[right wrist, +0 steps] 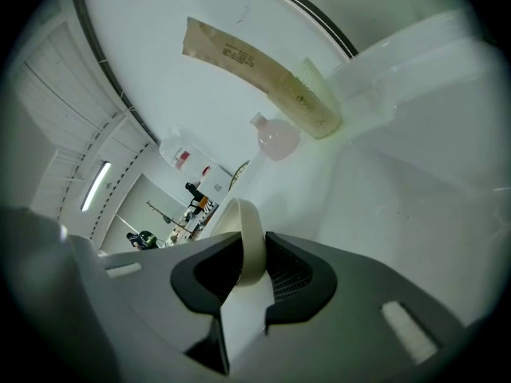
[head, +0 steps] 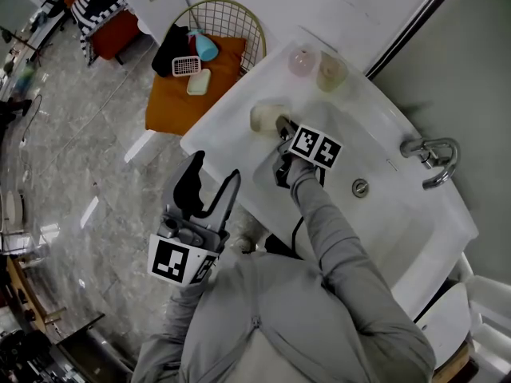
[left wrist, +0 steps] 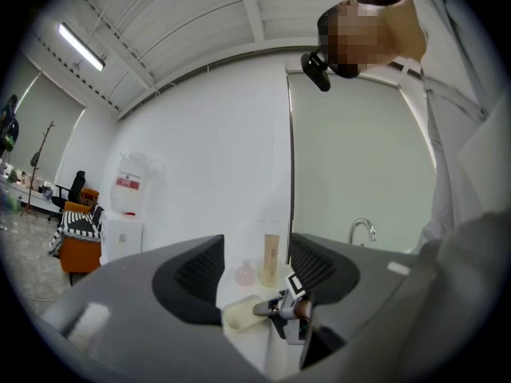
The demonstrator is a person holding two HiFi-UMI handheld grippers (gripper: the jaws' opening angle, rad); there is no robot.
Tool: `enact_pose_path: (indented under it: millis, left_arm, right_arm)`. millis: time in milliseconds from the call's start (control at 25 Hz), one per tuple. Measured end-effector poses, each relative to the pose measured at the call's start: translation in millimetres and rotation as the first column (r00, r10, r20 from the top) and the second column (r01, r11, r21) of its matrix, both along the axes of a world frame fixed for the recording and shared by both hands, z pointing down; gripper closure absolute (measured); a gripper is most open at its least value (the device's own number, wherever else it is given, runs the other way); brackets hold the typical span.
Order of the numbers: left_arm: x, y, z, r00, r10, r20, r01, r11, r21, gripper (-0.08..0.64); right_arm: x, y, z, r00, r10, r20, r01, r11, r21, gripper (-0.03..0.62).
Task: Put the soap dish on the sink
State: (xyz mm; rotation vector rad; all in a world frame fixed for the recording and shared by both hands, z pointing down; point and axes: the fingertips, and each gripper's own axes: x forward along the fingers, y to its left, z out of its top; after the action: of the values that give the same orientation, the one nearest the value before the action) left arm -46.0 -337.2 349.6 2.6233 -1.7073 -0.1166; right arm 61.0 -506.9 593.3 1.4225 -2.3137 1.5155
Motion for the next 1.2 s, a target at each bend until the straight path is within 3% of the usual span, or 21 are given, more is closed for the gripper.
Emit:
enact_pose_path:
  millis: [440, 720, 1200]
  left_arm:
    - [-8.4, 1.9, -1.5, 1.000, 0.003, -0.006, -0.003, 1.000, -0.003, 0.278]
    - [-14.3, 5.8, -4.7, 1.000, 0.001, -0.002, -0.001, 1.000, 0.005, 0.278]
    - [-10.4, 10.4, -7.2, 1.000, 0.031, -0.007, -0.030, 0.999, 0.032, 0.278]
  right_arm:
    - [-8.8, 1.2, -6.5, 0.974, -0.087, -0.210, 0.108, 0.990, 0.089, 0.507]
    - [-7.3, -0.8, -16.9, 0.946, -0.072, -0.315, 0.125, 0.980, 0.153, 0.485]
    - [4.1, 5.7, -58.0, 0.956, 0.006, -0.293, 0.077, 0.959, 0.272, 0.484]
